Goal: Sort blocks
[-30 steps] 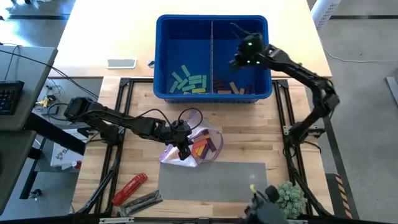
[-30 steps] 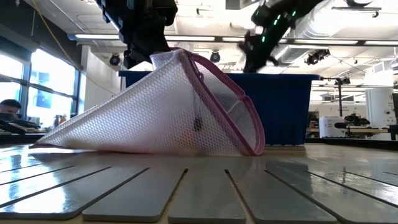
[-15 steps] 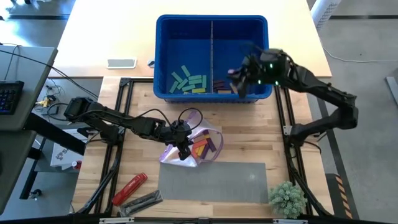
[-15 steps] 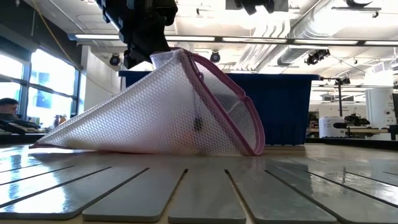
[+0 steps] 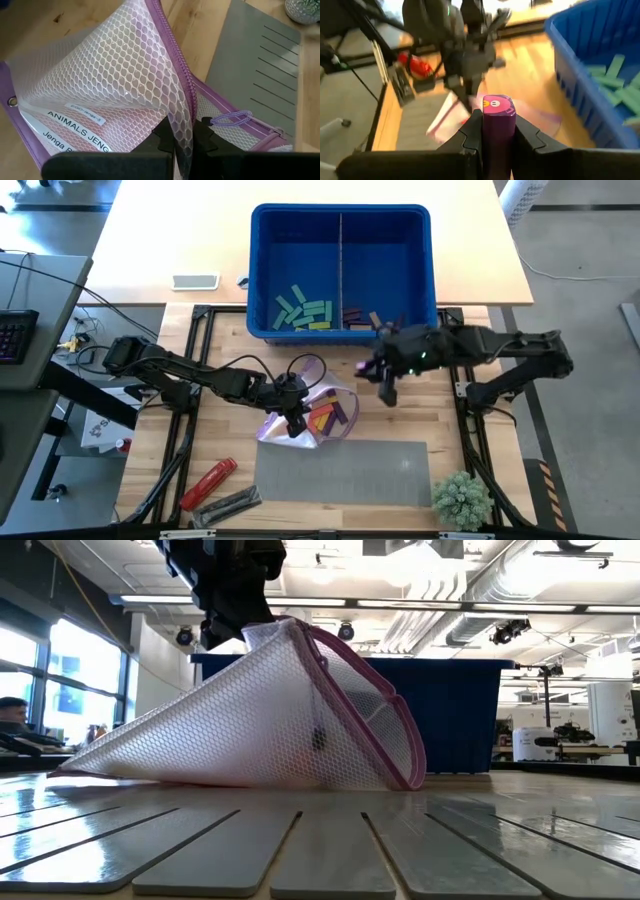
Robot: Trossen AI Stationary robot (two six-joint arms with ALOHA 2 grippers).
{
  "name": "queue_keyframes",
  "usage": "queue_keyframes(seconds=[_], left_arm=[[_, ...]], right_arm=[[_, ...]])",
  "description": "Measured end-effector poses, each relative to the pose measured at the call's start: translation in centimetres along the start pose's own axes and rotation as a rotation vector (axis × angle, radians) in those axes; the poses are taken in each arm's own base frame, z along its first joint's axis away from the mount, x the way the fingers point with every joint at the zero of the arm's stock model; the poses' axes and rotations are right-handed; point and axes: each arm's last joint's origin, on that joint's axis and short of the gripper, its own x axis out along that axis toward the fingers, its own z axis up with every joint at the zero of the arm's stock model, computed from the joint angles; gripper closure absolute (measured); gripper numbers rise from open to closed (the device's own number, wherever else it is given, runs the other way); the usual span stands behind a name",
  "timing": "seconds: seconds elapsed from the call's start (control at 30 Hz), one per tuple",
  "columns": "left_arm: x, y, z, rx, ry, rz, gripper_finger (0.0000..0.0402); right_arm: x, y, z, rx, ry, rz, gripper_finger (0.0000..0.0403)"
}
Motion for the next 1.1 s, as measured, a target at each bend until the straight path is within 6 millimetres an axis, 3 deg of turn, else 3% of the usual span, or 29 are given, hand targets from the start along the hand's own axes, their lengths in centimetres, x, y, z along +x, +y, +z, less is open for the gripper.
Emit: queue_keyframes(seconds=[0.33,0.53,0.7,0.93,1.1], left_arm=[[0.0,0.0,0.0,0.054,0.001,0.000,0.0402],[0.0,-0.1,-0.1,0.054,0.014,-0.024,0.0402],[0.0,-0.3,-0.2,0.071,0.017,-0.029,0.0402],[0.0,-0.2,-0.2,0.075,0.012,-0.022,0.0402],[0.0,-0.2,-0.2,0.082,0.012,-0.022,0.0402]], right_arm=[[4.4,4.6,-2.7,-0.044,0.192,0.033,0.0365],[7.4,6.2,-4.2,-0.105,0.279,0.032,0.0365],[8.9,7.1,-5.8,-0.147,0.265,-0.055,0.0365],[10.9,7.2,-11.6,0.063,0.233,0.023,0.0365],[11.4,7.2,-12.5,0.131,0.198,0.022,0.0365]])
